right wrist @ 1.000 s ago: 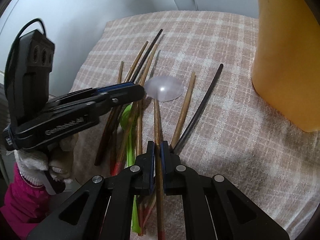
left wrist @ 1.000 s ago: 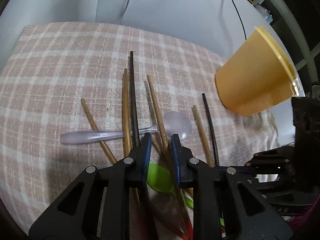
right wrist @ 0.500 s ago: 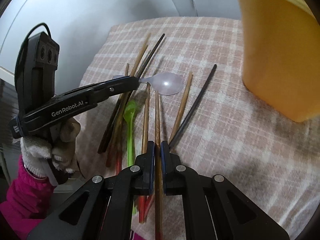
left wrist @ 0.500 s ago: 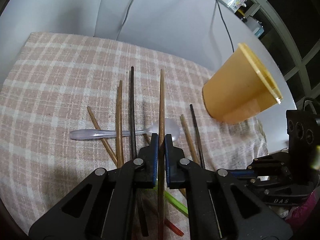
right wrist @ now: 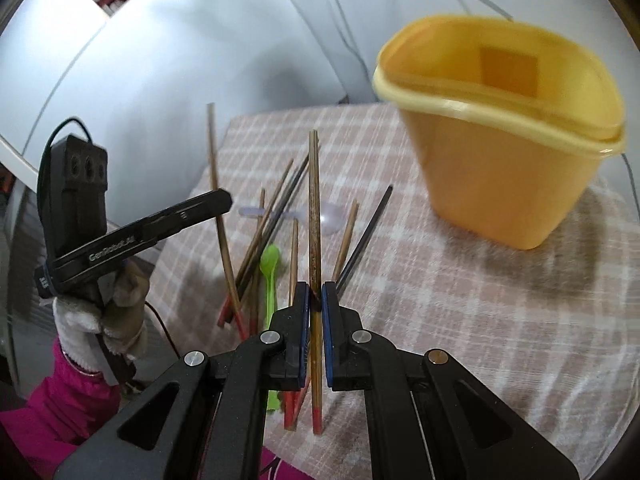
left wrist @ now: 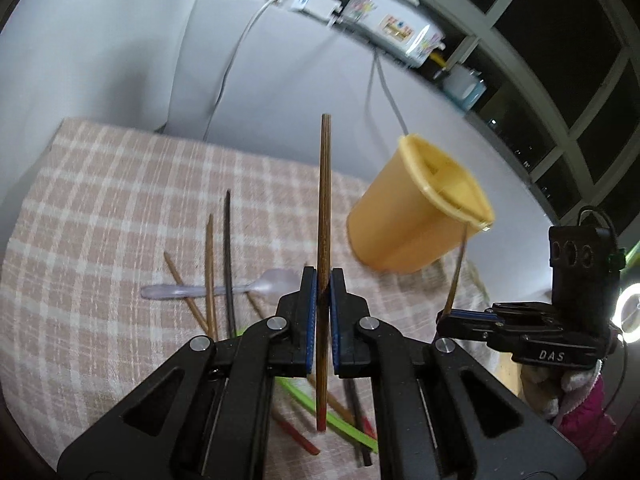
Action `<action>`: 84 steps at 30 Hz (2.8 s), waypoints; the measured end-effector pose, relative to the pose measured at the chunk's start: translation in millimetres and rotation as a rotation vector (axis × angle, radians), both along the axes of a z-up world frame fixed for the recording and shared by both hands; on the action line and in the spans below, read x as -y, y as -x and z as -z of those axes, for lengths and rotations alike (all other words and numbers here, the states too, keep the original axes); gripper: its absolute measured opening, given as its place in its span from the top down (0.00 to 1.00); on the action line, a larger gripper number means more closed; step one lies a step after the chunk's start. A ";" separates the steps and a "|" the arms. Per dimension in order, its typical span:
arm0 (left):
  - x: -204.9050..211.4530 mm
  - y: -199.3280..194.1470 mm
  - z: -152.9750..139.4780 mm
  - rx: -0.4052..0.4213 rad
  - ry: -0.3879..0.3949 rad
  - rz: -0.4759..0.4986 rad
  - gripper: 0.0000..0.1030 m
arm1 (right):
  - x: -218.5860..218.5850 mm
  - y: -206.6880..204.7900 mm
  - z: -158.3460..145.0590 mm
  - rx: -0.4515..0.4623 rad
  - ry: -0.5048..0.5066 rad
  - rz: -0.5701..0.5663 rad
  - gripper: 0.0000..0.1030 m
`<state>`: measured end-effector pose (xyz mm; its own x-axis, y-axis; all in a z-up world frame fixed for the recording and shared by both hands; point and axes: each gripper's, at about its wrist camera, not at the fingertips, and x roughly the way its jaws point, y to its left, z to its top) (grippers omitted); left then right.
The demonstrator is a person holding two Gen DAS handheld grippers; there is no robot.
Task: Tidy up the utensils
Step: 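Carry the wooden chopstick over the yellow container with the right tool, then open the right tool to drop the chopstick into the yellow container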
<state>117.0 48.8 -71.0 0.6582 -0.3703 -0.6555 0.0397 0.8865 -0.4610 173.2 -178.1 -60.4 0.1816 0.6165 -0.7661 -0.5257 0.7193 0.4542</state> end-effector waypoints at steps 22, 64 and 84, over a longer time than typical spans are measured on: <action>17.9 -15.6 -68.6 0.206 0.081 0.002 0.96 | 71.2 -3.0 -88.1 0.230 -0.128 0.200 0.95; 89.2 -124.7 -93.4 0.222 0.016 0.003 0.96 | 121.6 -76.1 -120.9 0.312 -0.133 0.379 0.95; 101.0 -115.5 -72.7 0.163 -0.027 0.062 0.93 | 95.4 -86.2 -84.5 0.250 -0.019 0.347 0.95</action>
